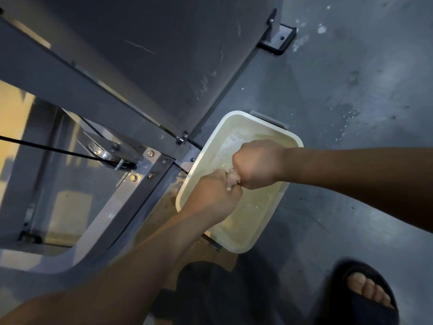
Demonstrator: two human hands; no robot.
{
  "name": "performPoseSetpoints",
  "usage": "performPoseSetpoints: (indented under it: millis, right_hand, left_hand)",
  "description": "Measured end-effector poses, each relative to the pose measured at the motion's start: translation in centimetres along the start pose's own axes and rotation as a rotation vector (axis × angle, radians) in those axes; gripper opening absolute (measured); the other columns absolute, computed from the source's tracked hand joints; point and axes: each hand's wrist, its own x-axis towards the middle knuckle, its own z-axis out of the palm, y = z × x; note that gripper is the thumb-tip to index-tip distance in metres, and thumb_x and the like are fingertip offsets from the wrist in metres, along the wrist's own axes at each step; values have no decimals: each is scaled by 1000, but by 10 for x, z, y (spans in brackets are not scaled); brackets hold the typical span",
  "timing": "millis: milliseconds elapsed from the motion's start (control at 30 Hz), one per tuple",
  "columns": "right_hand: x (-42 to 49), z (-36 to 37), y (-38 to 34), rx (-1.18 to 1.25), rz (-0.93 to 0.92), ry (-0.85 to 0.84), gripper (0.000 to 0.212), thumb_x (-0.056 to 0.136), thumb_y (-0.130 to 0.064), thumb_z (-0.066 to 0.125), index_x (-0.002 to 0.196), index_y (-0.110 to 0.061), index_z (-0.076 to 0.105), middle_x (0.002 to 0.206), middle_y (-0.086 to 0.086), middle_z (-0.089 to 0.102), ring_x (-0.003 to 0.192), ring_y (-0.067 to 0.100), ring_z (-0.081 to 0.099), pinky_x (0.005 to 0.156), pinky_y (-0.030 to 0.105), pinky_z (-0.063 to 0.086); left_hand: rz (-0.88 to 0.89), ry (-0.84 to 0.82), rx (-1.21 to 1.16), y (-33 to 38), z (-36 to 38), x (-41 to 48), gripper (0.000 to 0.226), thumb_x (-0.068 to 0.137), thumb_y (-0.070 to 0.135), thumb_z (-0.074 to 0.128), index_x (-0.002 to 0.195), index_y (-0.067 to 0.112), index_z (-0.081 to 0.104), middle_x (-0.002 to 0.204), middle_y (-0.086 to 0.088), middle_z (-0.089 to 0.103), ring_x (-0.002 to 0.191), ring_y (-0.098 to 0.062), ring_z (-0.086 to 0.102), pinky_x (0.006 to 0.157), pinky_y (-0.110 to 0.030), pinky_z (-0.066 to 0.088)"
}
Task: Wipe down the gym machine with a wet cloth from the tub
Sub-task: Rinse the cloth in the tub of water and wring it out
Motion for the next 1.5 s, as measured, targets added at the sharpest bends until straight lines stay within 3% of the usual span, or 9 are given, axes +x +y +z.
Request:
performPoseSetpoints:
  millis: [100,233,333,400,500,633,833,1167,1500]
  right_hand:
    - [-1,-1,10,386,174,-193,26,92,-21,53,68,-17,46,65,2,46,55,21,42,52,28,33]
    - [-6,-11,16,860,328,-597,38,91,-20,57,67,-24,29,60,0,22,50,17,14,48,21,16]
    - [-9,-15,10,874,285,-809,50,94,-23,57,57,-27,23,57,-4,16,48,13,9,45,19,12]
    - [-9,-18,3,868,287,-828,52,95,-24,57,56,-27,22,55,-5,15,46,12,9,45,18,11]
    - [-9,-21,-6,807,282,-790,52,94,-23,58,56,-27,23,55,-4,15,45,13,10,46,18,10]
    - [-9,-24,-13,566,189,-532,40,90,-14,54,61,-21,26,53,-2,22,48,19,17,48,25,18]
    - [-9,-4,-27,55,71,35,31,93,-18,51,63,-18,45,65,0,48,55,19,45,50,25,31]
    - [-8,4,-22,-176,-72,145,16,93,-18,52,77,-20,48,65,-2,40,59,24,45,54,25,33]
    - [-9,3,-20,-206,-80,171,18,92,-18,52,74,-18,47,66,-2,45,52,17,36,50,24,29]
  left_hand:
    - [266,188,257,-9,-4,-3,40,101,25,53,137,18,39,131,0,52,99,-26,63,73,-35,46]
    - [438,115,340,-17,-7,-2,64,98,10,49,155,25,23,139,3,36,97,-22,59,72,-31,42]
    - [490,164,400,-20,-6,3,61,91,14,64,146,22,39,122,2,41,91,-16,54,67,-23,33]
    - [519,246,429,-20,-8,6,38,81,18,78,111,14,56,103,-1,52,82,-21,57,60,-28,35]
    - [542,339,617,-10,-14,5,37,75,31,84,72,15,52,66,0,53,53,-26,54,48,-27,35]
    - [355,309,865,0,-17,0,40,98,33,42,62,17,33,60,4,37,56,-21,42,60,-26,25]
    - [203,111,489,-3,-16,6,34,89,14,50,57,14,38,60,-5,41,58,-28,45,51,-25,27]
    - [-155,-199,-130,-3,-13,9,47,79,-1,64,52,17,31,47,3,29,40,-16,27,49,-28,24]
    - [-145,-176,-252,-2,-7,5,43,81,-2,62,55,13,32,47,2,24,41,-18,23,45,-27,22]
